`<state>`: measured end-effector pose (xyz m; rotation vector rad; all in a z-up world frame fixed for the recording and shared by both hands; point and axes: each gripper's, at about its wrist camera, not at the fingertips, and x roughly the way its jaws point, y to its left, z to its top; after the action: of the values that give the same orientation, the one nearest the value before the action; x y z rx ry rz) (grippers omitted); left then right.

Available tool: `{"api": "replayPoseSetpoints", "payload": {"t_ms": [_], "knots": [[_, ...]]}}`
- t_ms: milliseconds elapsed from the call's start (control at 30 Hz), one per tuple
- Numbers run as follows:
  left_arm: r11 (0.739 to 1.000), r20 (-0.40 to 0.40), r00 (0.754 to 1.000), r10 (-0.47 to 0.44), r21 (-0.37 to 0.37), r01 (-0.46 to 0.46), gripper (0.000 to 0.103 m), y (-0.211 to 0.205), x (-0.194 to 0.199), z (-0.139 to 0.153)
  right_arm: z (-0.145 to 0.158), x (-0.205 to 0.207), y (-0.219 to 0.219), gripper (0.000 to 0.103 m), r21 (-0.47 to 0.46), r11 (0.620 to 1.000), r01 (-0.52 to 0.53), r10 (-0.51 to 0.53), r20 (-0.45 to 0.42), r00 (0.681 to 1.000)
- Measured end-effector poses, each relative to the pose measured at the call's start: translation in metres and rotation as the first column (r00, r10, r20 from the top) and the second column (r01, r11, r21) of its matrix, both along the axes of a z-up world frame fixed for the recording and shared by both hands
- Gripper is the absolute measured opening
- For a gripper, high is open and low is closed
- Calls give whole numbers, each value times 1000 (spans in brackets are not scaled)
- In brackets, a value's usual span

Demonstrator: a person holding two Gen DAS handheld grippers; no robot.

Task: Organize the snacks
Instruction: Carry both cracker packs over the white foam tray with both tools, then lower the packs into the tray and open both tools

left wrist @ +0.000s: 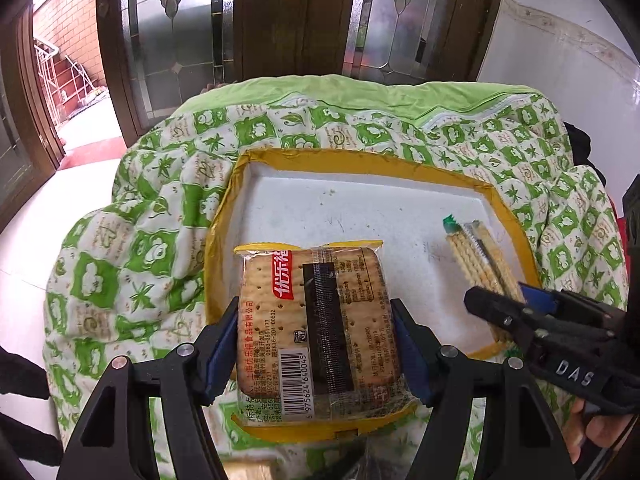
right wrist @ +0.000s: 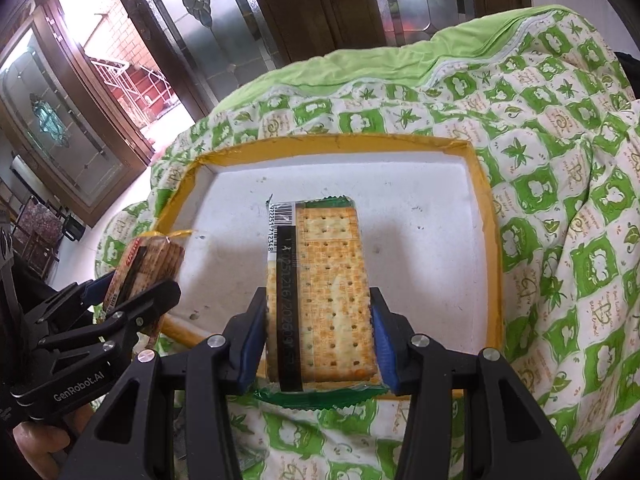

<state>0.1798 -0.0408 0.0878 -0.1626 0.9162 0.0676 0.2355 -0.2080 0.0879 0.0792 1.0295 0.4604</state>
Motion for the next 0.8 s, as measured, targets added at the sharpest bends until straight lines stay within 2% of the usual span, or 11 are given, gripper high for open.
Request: {"api": "replayPoseSetpoints", "payload": {"t_ms": [433,800], "knots": [[1000,-34,999,-3,11,3,73,7,32,-29,-25,21,15,47,-71,997,8,-10,-27,1000],[999,-23,1000,-21,34,22,74,7,32,-37,-37,23,29,47,-97,995,-7,3,-41,999]]}}
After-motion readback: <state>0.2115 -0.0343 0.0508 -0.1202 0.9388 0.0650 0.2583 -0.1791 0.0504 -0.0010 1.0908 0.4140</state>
